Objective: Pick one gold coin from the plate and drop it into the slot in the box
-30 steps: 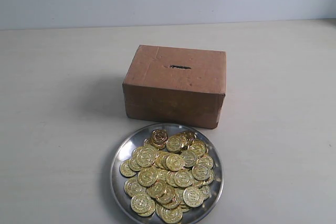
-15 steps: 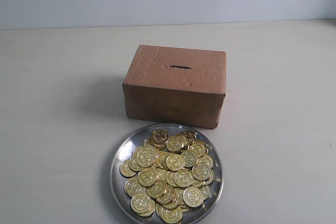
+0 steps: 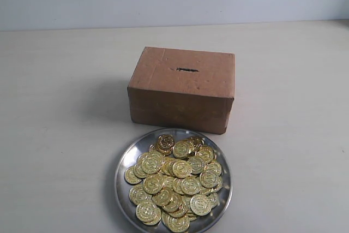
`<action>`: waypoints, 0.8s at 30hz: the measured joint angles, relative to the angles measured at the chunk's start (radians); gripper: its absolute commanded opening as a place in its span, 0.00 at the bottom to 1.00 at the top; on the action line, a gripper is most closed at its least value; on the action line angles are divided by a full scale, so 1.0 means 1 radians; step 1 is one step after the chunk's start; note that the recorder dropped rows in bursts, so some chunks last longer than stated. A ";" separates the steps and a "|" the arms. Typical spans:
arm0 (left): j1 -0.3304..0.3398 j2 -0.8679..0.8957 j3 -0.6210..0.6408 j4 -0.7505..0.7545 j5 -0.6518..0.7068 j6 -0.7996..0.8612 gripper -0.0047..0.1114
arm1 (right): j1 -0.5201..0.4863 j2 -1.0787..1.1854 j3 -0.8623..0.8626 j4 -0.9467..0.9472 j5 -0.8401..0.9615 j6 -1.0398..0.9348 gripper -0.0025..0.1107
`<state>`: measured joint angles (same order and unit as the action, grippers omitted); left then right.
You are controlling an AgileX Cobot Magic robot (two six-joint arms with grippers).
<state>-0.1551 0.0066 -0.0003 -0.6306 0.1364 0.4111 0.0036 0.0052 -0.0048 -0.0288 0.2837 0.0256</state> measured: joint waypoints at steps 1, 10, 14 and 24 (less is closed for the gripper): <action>0.000 0.000 0.000 0.000 0.000 0.000 0.04 | 0.000 0.000 0.000 0.000 0.000 0.000 0.02; 0.000 0.000 0.000 0.120 0.079 -0.003 0.04 | 0.000 0.000 0.000 0.000 0.000 0.000 0.02; 0.000 0.000 0.000 0.248 0.134 -0.093 0.04 | 0.000 0.000 0.000 0.000 0.000 0.000 0.02; 0.000 0.000 0.000 0.518 0.195 -0.387 0.04 | 0.000 0.000 0.000 0.000 0.000 0.002 0.02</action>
<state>-0.1551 0.0066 -0.0003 -0.1128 0.3311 0.0242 0.0036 0.0052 -0.0048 -0.0288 0.2837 0.0272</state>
